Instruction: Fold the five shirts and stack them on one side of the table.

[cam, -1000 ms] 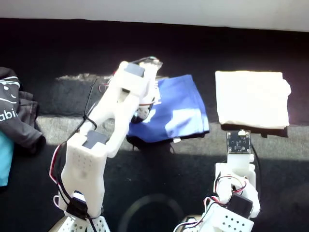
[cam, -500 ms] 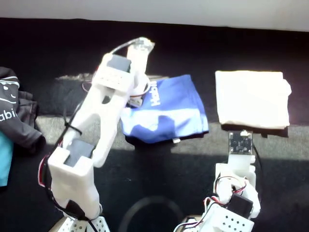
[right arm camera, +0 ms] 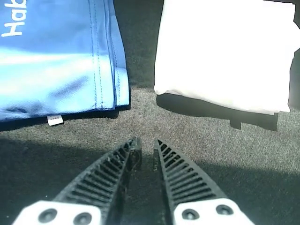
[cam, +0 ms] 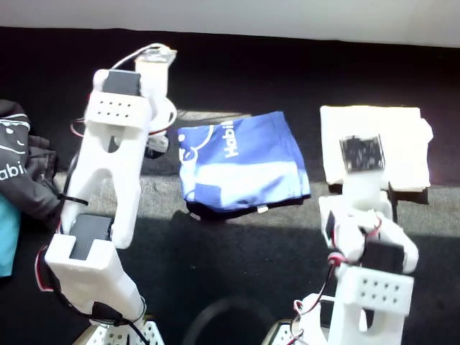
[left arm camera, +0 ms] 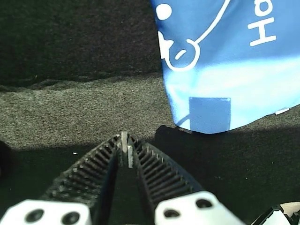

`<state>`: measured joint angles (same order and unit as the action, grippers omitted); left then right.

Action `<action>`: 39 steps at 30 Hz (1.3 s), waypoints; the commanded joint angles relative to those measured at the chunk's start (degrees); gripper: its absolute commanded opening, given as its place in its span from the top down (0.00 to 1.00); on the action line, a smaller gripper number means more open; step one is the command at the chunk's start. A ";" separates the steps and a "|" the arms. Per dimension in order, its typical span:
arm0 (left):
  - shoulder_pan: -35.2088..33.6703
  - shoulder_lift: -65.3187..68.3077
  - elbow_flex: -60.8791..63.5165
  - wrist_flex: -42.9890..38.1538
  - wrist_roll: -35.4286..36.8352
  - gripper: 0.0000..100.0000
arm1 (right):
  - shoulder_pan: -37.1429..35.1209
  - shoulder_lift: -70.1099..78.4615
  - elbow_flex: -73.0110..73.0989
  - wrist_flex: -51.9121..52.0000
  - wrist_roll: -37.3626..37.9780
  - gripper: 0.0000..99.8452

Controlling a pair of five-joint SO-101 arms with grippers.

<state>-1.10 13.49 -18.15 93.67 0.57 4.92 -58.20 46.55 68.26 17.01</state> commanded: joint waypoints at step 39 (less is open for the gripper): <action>-12.62 -29.58 37.23 -11.60 -0.53 0.99 | -15.87 93.41 -84.26 15.08 -17.32 0.76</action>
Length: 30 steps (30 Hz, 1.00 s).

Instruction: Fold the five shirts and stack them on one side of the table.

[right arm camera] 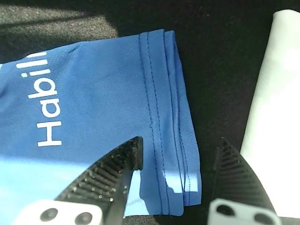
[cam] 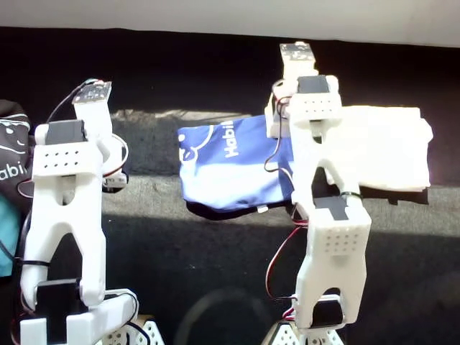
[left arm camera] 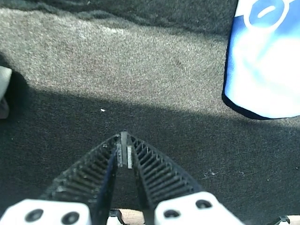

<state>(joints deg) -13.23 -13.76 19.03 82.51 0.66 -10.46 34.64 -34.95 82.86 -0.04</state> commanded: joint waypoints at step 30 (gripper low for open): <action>-0.57 -2.33 0.13 0.00 -0.62 0.99 | -0.04 17.98 -3.12 -2.07 0.09 0.97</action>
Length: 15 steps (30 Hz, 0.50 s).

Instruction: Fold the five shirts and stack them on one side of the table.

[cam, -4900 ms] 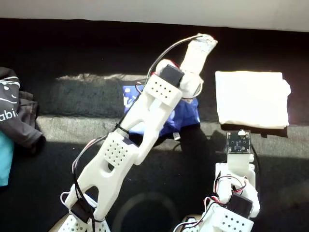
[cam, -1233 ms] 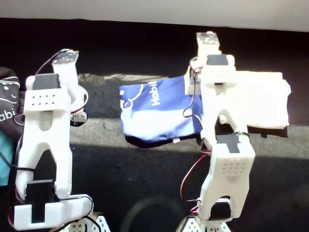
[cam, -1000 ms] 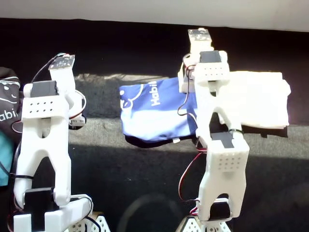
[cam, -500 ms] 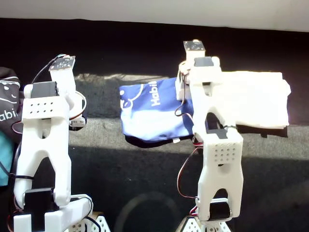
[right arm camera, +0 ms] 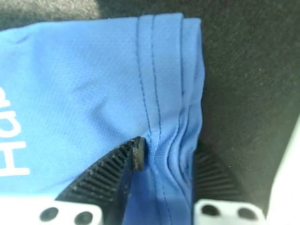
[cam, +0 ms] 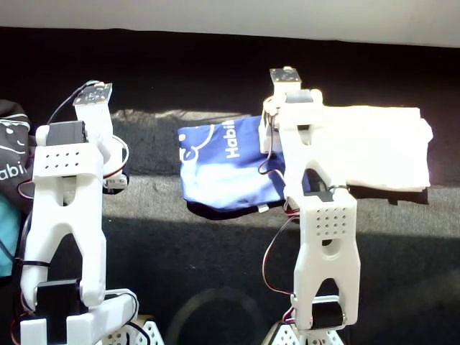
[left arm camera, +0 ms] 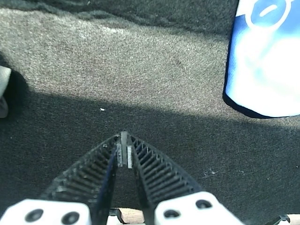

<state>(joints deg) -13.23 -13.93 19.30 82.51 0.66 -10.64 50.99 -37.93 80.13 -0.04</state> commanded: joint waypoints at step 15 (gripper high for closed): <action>-0.57 -2.15 -0.13 -0.26 -0.44 0.99 | 1.27 -12.00 -18.59 17.10 7.47 0.99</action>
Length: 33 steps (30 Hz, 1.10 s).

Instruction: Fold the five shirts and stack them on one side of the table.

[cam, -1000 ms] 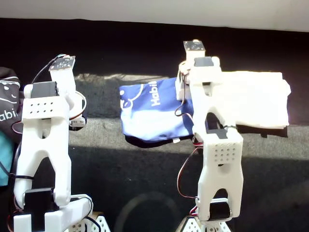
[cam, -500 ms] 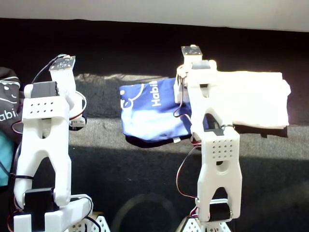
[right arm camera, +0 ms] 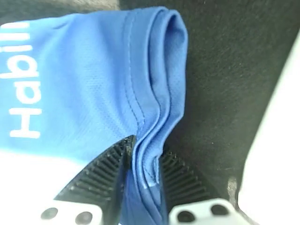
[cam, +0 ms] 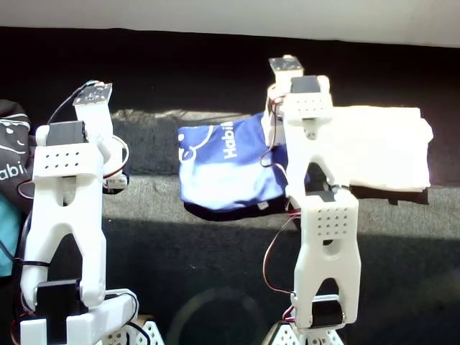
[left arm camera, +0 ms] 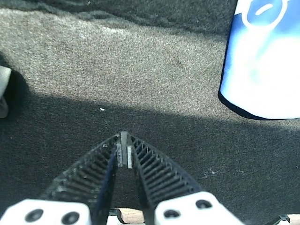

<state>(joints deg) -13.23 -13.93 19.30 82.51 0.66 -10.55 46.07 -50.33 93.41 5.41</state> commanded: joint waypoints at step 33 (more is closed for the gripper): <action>-0.31 -2.07 -0.22 -3.25 -0.35 0.99 | 35.12 -12.00 -10.07 -9.63 34.11 0.99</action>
<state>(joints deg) -13.23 -13.93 19.30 79.87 0.75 24.09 33.14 -59.74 86.81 38.37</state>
